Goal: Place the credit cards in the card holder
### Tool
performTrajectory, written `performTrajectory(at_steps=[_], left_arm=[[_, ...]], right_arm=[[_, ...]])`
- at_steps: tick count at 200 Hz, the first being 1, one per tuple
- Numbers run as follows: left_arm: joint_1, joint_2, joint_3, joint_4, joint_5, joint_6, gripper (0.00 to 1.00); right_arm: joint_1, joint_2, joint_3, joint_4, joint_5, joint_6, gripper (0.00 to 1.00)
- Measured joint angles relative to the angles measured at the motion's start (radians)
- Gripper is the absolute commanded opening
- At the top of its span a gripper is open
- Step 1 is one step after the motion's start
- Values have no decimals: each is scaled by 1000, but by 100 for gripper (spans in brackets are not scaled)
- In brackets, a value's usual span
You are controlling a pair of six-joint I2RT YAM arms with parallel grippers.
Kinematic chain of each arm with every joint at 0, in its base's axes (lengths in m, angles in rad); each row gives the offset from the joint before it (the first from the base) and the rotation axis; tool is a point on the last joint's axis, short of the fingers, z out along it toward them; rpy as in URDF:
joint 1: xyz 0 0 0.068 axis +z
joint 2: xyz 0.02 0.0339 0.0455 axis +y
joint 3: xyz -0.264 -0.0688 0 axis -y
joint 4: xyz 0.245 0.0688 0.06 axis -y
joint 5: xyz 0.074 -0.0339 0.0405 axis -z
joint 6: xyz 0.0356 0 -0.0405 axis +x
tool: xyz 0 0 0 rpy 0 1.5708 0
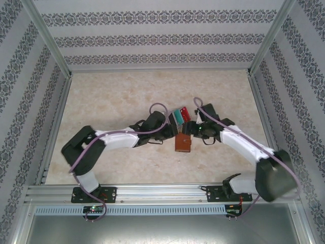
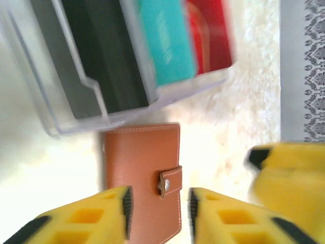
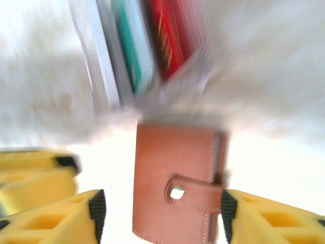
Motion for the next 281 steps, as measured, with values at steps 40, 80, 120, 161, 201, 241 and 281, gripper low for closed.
performTrajectory(at_steps=[40, 80, 120, 161, 201, 241, 281], left_arm=[[79, -238, 31, -297, -406, 237, 99], [379, -393, -114, -333, -676, 475, 99], [542, -401, -326, -69, -733, 768, 99], [634, -251, -389, 203, -621, 938, 97], [723, -275, -455, 383, -458, 962, 99], [740, -111, -573, 611, -343, 967, 99], [761, -95, -565, 659, -327, 961, 99]], right_arm=[[-150, -87, -85, 253, 408, -164, 71], [-225, 161, -164, 563, 571, -401, 71], [-286, 281, -221, 830, 497, -504, 72], [-325, 263, -435, 1191, 377, -540, 80], [-325, 267, -446, 1285, 376, -537, 98], [-324, 267, -446, 1316, 394, -537, 98], [-324, 267, -446, 1330, 394, -537, 98]])
